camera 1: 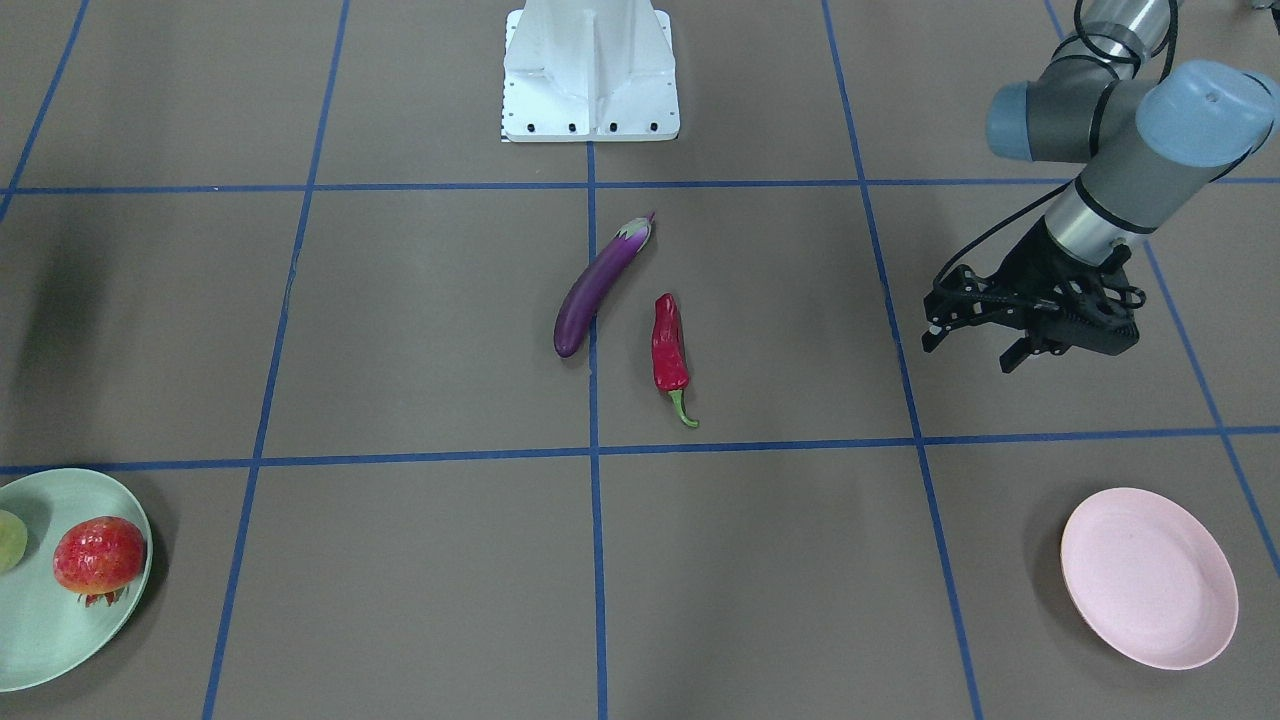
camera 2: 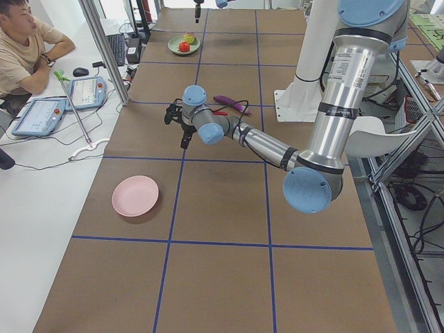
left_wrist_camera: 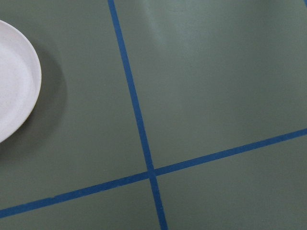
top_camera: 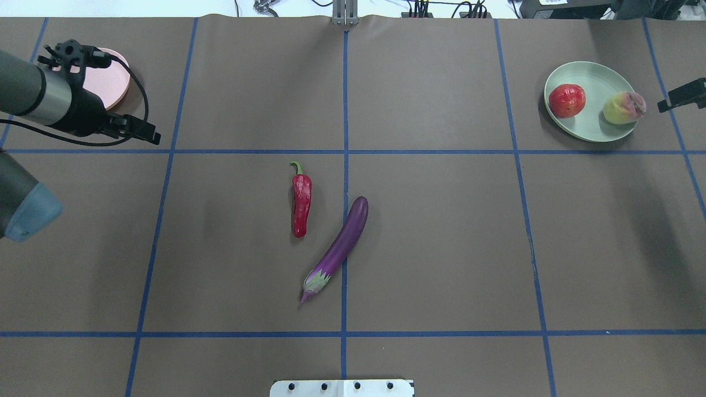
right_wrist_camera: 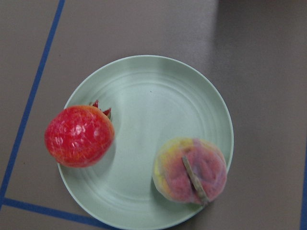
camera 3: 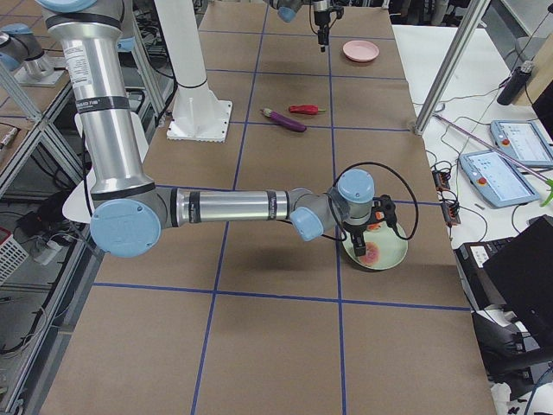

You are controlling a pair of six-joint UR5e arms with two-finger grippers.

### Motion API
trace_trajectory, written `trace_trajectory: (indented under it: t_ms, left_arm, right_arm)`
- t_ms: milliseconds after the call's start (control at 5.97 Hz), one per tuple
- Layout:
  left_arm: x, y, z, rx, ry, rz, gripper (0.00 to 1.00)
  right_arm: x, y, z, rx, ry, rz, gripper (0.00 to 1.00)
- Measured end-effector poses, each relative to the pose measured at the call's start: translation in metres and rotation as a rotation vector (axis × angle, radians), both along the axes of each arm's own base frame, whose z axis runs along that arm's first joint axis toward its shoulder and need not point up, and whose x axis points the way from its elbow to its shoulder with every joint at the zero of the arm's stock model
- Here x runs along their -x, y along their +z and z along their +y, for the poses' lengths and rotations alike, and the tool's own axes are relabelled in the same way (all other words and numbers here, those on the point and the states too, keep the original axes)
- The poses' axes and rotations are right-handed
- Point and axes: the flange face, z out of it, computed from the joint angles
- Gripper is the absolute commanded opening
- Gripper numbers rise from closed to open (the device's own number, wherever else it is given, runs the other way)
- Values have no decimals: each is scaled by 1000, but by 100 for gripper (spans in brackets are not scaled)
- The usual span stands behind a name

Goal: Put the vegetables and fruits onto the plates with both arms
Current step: 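Move the left gripper toward the red chili pepper while the right arm withdraws, then lower and close the left gripper on the chili pepper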

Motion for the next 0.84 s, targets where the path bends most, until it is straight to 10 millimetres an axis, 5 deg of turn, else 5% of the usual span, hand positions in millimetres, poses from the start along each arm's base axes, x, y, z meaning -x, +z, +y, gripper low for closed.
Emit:
trace_trajectory:
  t_ms: [168, 670, 838]
  left_arm:
    - [-40, -16, 13, 30, 33, 25, 100]
    - [-182, -101, 31, 246, 7, 46, 100]
    - [-215, -125, 35, 265, -16, -4, 100]
  right_arm:
    - [-18, 11, 27, -2, -37, 35, 100]
    - [-81, 30, 69, 35, -147, 165, 100]
    - [-90, 37, 83, 51, -156, 176, 100]
